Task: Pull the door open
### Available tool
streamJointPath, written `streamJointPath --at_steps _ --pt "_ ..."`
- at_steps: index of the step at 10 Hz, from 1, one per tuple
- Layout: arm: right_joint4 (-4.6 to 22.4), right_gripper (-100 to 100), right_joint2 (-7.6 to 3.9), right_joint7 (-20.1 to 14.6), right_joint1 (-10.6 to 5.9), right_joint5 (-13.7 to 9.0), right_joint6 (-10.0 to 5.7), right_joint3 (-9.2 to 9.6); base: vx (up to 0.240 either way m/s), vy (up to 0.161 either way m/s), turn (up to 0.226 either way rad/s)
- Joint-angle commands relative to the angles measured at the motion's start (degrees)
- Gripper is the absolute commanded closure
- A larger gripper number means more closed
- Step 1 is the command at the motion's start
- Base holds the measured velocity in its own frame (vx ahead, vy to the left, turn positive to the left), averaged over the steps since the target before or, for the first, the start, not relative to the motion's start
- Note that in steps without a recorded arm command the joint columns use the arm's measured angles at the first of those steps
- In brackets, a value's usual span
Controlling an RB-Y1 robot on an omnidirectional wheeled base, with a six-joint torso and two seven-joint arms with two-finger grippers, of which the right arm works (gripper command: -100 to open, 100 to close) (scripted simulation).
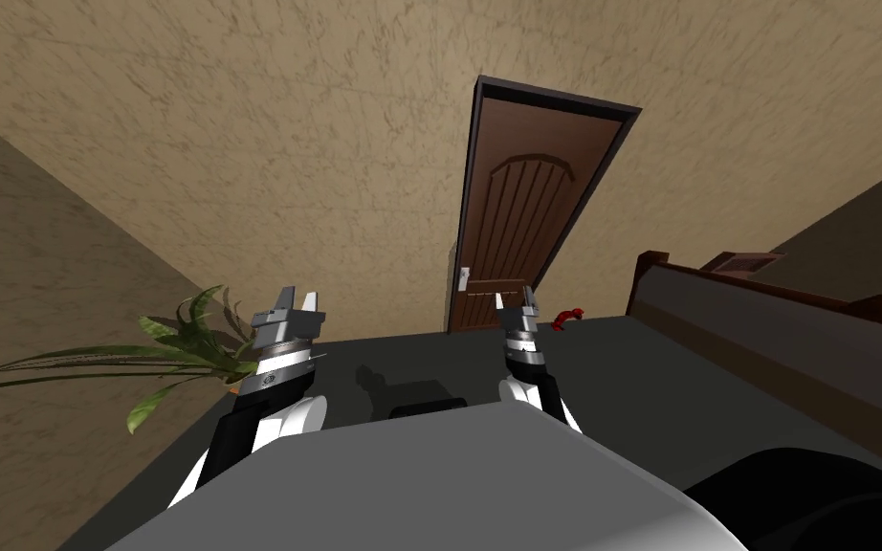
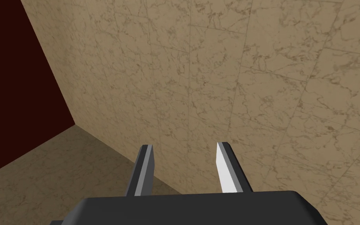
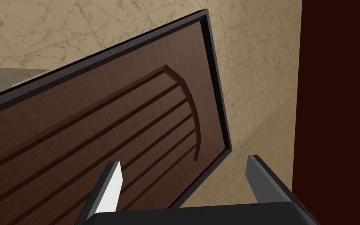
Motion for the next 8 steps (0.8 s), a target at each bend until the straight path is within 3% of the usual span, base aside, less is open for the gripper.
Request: streamJointPath --at_steps 1,8 --pt "1.0 -100 -0.8 -2.5 0.62 -2.0 -0.12 0.28 0.083 -0.029 0.105" --pt "7.0 -100 -4.02 -12.7 1.41 -10.8 -0.18 1.24 0.091 -0.037 0.115"
